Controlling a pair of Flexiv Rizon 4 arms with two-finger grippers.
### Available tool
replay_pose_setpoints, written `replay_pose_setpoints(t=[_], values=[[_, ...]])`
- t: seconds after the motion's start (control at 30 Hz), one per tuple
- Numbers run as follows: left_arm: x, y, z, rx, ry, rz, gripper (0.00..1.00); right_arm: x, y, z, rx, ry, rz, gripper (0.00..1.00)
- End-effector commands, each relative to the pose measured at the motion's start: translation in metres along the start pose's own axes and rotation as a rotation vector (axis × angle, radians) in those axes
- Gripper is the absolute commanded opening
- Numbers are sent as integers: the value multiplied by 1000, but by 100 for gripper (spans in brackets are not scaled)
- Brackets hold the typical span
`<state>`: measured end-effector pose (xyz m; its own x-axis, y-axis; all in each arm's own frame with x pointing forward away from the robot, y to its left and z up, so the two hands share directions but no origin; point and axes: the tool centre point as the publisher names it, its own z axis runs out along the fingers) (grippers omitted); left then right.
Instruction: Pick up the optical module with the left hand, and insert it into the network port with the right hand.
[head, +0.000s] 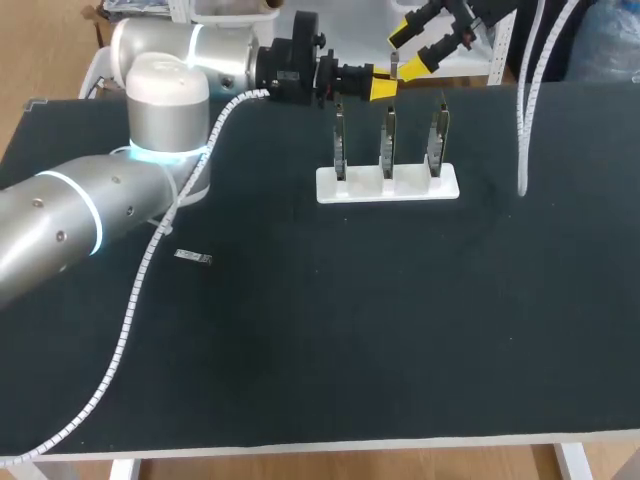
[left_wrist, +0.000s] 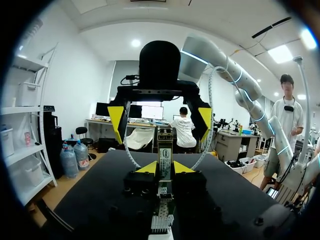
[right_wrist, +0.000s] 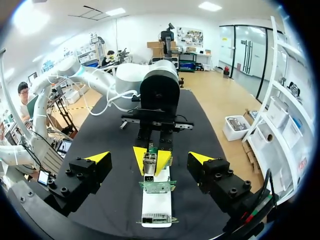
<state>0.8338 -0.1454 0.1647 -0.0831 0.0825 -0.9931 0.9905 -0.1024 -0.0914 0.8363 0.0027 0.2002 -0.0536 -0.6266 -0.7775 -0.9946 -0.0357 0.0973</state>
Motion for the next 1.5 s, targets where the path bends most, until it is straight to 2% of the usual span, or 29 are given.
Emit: replay_pose_setpoints(t=[0.03, 1.5], values=[[0, 4, 0, 7, 1, -1, 0, -3, -7, -1, -292, 7, 3, 100], [0, 4, 0, 7, 1, -1, 0, -5, -13, 5, -382, 20, -24, 100]])
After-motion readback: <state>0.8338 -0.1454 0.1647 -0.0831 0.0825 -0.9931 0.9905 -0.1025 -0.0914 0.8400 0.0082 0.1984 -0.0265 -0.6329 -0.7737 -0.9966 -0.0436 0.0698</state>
